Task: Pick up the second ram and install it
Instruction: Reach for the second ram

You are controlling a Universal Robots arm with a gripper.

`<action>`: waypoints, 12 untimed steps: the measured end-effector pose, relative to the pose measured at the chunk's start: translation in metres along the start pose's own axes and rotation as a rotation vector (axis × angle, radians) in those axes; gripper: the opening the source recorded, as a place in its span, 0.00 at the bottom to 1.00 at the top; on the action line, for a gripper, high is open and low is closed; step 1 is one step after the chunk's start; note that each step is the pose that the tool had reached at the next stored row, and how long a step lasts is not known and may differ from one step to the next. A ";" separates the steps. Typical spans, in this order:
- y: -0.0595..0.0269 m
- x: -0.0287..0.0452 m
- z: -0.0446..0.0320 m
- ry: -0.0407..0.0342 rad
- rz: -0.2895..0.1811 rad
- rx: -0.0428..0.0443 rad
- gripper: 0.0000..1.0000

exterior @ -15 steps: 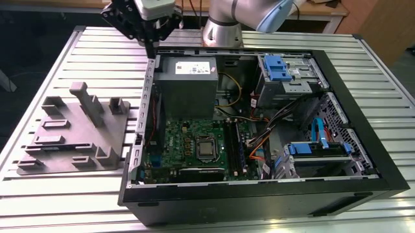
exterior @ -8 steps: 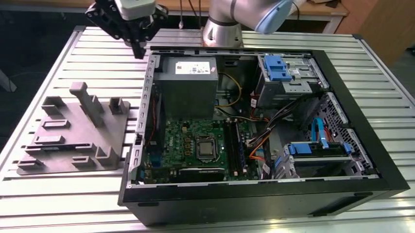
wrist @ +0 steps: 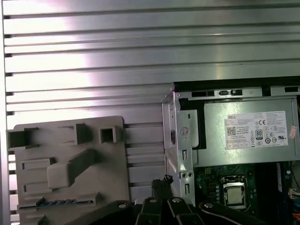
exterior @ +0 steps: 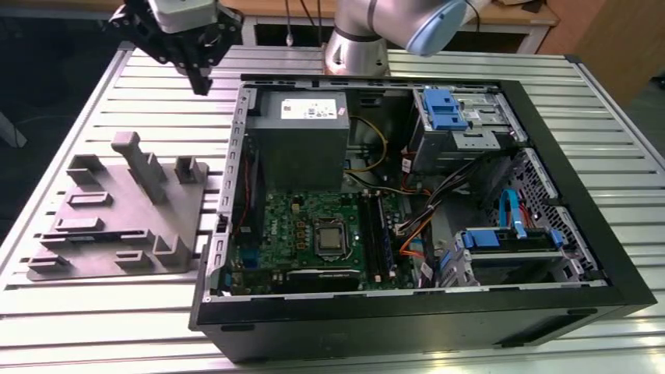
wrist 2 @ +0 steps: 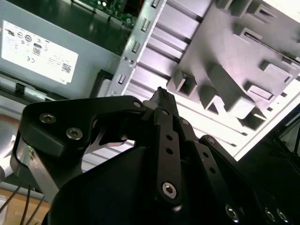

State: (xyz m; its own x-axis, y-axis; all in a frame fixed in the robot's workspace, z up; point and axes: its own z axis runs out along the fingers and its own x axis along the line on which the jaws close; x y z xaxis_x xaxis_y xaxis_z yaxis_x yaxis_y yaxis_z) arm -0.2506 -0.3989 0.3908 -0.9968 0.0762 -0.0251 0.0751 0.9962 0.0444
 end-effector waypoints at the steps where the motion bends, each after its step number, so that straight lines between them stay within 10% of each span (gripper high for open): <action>1: -0.0003 0.0034 0.0000 0.0000 0.000 0.0000 0.10; 12: -0.0030 0.0387 0.0003 0.0000 0.000 0.0000 0.10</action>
State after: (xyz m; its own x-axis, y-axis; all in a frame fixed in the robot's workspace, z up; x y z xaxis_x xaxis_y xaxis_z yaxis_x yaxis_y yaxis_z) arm -0.2894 -0.3990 0.3894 -0.9968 0.0763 -0.0250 0.0752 0.9962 0.0444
